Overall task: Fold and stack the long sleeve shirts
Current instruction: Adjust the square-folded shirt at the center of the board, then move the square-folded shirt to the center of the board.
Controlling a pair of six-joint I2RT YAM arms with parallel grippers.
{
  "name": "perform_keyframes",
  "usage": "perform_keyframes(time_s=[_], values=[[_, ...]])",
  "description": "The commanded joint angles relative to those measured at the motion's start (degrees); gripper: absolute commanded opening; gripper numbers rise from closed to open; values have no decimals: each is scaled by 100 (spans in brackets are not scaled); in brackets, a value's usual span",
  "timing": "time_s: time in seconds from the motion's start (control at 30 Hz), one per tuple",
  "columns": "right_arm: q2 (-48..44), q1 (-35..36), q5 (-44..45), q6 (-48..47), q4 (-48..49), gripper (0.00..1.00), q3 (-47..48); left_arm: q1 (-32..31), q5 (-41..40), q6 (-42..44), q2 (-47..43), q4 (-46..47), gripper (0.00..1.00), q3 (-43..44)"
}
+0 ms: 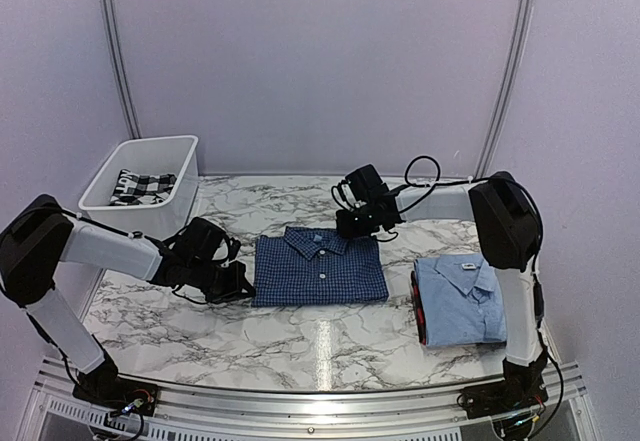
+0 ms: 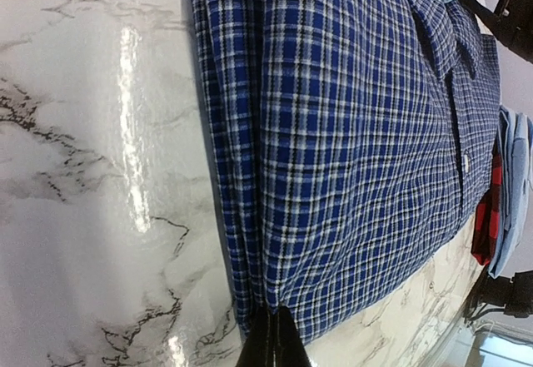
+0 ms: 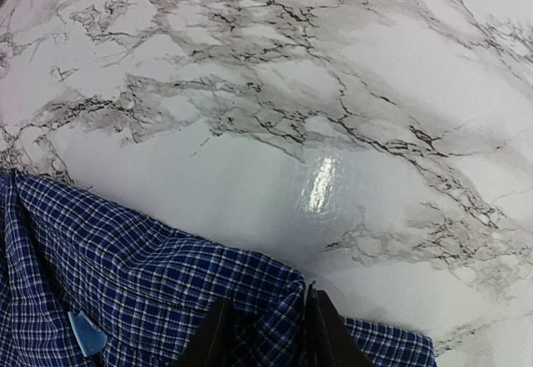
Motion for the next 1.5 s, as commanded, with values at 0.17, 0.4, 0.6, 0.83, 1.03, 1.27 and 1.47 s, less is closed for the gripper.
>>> perform_keyframes(time_s=[0.17,0.4,0.6,0.83,1.03,1.27,1.47], values=[[-945,74,53,-100,-127,43,-138,-27,-302,-56,-453,-881,0,-20],[-2241,285,177,42,-179,36,-1563,-23,-364,-65,-568,-1122,0,14],[-3002,731,169,282,-80,21,-2615,-27,-404,-46,-620,-1369,0,117],[-2627,835,159,361,265,25,-2824,-23,-497,-27,-635,-1526,0,127],[-1759,802,563,471,121,41,-2203,-11,-584,-13,-680,-1575,0,74],[-1433,834,819,567,-129,49,-1952,72,-629,26,-821,-1681,0,-48],[-1442,1007,711,620,-156,51,-1797,253,-695,85,-1112,-1872,0,-250]])
